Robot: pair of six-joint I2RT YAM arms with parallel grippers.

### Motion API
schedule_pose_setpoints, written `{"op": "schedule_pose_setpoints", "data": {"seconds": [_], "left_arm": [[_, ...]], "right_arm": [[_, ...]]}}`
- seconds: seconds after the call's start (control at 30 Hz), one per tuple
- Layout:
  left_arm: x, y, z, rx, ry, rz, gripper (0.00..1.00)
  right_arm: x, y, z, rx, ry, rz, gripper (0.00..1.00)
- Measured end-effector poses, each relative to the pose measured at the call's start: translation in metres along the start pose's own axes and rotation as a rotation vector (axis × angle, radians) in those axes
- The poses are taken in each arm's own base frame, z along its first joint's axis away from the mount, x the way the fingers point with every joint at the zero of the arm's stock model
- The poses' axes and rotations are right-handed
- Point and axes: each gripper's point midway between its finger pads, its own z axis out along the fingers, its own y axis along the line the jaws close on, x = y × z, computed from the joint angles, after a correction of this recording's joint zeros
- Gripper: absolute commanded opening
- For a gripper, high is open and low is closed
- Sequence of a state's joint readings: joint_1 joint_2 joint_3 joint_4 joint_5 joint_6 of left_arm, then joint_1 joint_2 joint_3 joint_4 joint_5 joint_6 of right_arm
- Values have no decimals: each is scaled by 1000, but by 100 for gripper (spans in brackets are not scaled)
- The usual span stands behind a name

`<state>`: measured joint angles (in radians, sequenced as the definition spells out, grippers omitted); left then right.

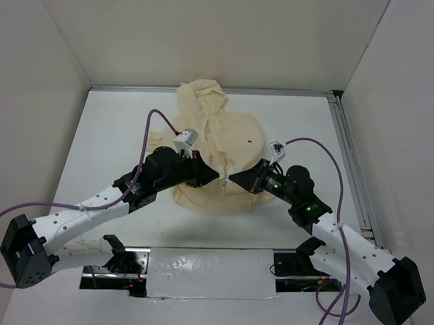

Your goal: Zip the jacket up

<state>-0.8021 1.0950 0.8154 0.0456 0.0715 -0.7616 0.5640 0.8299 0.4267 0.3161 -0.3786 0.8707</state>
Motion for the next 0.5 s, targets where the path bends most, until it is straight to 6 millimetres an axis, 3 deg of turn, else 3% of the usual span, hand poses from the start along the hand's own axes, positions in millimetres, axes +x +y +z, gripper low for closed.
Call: {"op": "schedule_pose_setpoints", "data": {"seconds": [0.5], "left_arm": [[1,1,1,-2,3,1,0]], "right_arm": [[1,4,-1,-20,11,7,0]]}}
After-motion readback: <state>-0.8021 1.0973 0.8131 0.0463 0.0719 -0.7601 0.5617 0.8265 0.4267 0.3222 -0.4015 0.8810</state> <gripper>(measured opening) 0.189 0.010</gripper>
